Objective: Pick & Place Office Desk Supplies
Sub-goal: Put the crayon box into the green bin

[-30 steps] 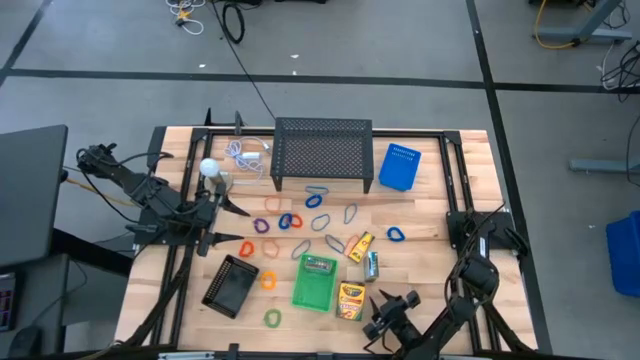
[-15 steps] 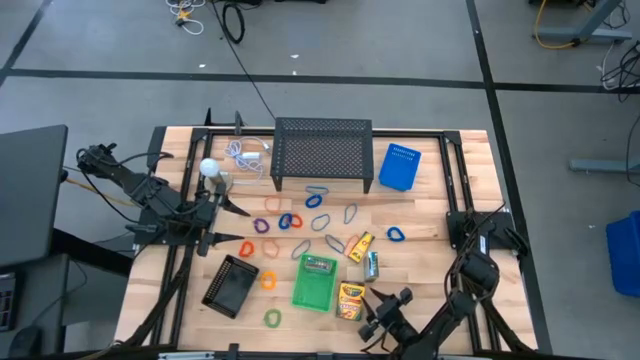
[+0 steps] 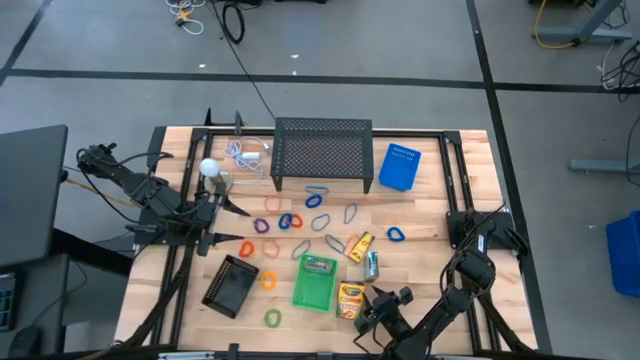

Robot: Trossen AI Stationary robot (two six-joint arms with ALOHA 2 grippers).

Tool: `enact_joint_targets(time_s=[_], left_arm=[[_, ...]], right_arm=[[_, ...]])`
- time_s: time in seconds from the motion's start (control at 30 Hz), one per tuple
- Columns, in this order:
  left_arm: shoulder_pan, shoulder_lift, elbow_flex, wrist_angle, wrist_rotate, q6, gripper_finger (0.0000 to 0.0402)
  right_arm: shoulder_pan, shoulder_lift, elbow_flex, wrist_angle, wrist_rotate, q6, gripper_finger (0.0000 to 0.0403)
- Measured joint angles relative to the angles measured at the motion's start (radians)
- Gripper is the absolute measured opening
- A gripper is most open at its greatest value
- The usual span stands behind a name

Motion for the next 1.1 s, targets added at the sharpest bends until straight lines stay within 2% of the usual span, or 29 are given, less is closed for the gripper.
enact_joint_targets(time_s=[0.17, 0.3, 0.73, 0.87, 1.1], left_arm=[[0.0, 0.0, 0.0, 0.0, 0.0, 0.0, 0.0283], [0.0, 0.0, 0.0, 0.0, 0.0, 0.0, 0.0283], [0.0, 0.0, 0.0, 0.0, 0.0, 0.007, 0.0283], [0.0, 0.0, 0.0, 0.0, 0.0, 0.007, 0.0283], [0.0, 0.0, 0.0, 0.0, 0.001, 0.007, 0.0283]], right_arm=[[0.007, 0.0, 0.0, -0.01, -0.034, 0.012, 0.0172], [0.015, 0.0, 0.0, 0.006, -0.112, 0.009, 0.0172], [0.054, -0.002, 0.0, 0.06, -0.086, -0.072, 0.0177], [0.053, -0.014, 0.0, 0.039, -0.081, -0.07, 0.0212], [0.05, -0.052, -0.001, -0.027, -0.09, -0.029, 0.0305]])
